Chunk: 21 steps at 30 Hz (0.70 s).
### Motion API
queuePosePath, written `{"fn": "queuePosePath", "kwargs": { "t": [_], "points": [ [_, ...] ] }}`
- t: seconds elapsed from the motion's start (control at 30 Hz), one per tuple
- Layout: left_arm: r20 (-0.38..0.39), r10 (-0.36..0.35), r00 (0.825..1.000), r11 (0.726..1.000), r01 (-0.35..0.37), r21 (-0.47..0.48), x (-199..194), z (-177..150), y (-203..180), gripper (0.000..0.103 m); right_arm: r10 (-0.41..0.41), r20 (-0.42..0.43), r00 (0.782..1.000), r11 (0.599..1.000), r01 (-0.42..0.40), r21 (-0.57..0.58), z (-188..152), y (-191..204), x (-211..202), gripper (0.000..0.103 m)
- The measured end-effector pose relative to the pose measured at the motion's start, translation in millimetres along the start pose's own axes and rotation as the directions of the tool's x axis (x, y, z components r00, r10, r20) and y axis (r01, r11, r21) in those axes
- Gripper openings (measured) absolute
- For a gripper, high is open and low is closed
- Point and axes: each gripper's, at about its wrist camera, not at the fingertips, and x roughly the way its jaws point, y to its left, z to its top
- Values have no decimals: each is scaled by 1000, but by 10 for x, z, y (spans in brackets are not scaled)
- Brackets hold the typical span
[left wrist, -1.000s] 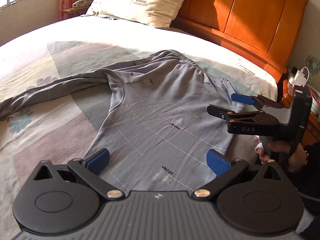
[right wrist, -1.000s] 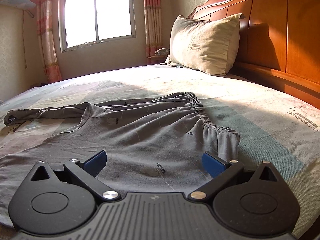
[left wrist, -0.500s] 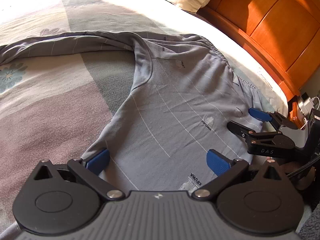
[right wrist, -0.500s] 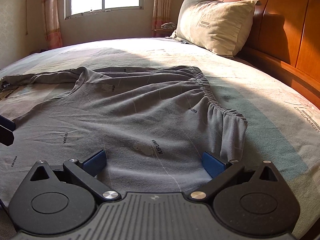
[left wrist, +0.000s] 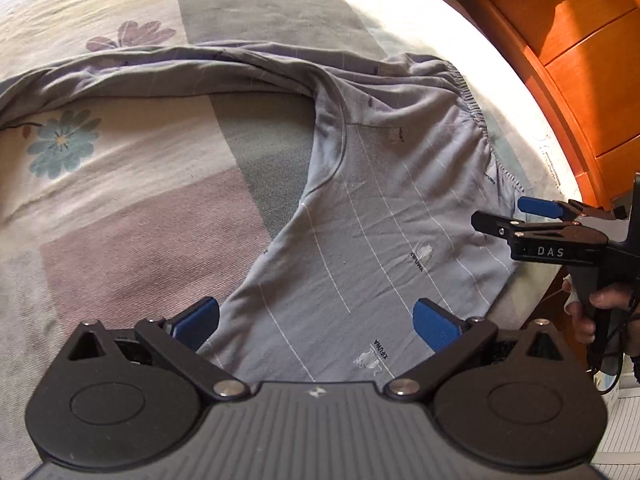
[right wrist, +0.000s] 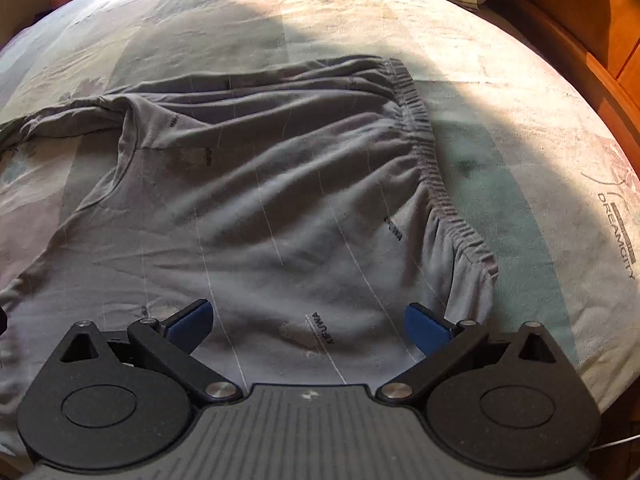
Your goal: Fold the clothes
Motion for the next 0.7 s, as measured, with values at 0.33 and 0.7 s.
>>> {"fn": "queuePosePath", "kwargs": {
  "t": [0.33,0.7],
  "points": [
    [-35,94,995,995,-94,18,-63,325,-74,102,109,-22,994,978,-111,-176,217,92,585,103],
    [-40,65,997,989,-70,-130,233,405,-404,102,125,-162,979,899,-181,-398,-97,-333,437,103]
  ]
}}
